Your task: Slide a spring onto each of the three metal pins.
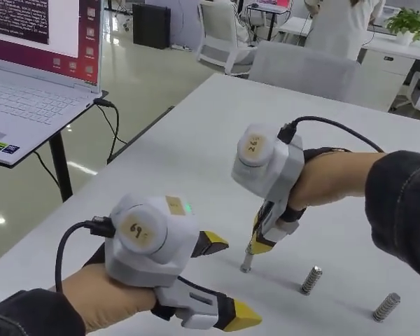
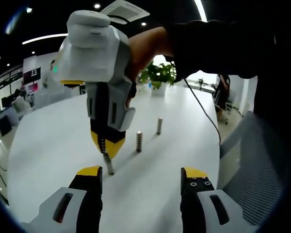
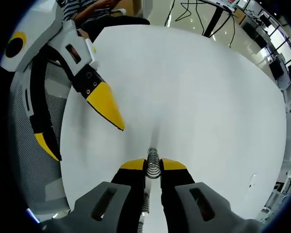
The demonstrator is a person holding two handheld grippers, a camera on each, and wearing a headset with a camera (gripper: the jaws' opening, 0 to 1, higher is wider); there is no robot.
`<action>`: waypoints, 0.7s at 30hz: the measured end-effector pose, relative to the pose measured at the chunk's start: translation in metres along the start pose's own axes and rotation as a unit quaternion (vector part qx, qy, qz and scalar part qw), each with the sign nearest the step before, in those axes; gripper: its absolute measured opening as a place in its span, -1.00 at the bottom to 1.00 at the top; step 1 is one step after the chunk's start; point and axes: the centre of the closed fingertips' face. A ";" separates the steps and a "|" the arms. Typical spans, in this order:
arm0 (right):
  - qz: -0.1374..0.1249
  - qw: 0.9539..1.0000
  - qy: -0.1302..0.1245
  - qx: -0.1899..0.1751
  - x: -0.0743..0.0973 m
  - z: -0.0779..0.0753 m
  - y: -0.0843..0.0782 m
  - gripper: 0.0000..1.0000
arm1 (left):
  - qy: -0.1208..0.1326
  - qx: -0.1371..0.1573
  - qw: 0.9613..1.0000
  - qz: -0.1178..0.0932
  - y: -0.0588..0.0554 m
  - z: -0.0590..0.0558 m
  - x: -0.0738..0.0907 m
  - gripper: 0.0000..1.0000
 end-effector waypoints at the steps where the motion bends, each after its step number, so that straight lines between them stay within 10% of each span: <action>1: 0.002 1.000 0.001 0.000 -0.002 0.000 0.000 -0.84 | 0.000 0.000 1.000 0.000 0.000 0.000 0.000 0.21; 21: 0.012 1.000 0.015 -0.014 -0.035 0.003 -0.001 -0.84 | 0.001 0.004 1.000 -0.001 0.000 0.002 0.002 0.20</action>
Point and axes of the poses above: the centre of the closed fingertips' face, and the gripper's own axes: x roughly backward along the fingers, z roughly to its left, y roughly out of its top, and after that the axes turned 8 degrees about y, right-handed
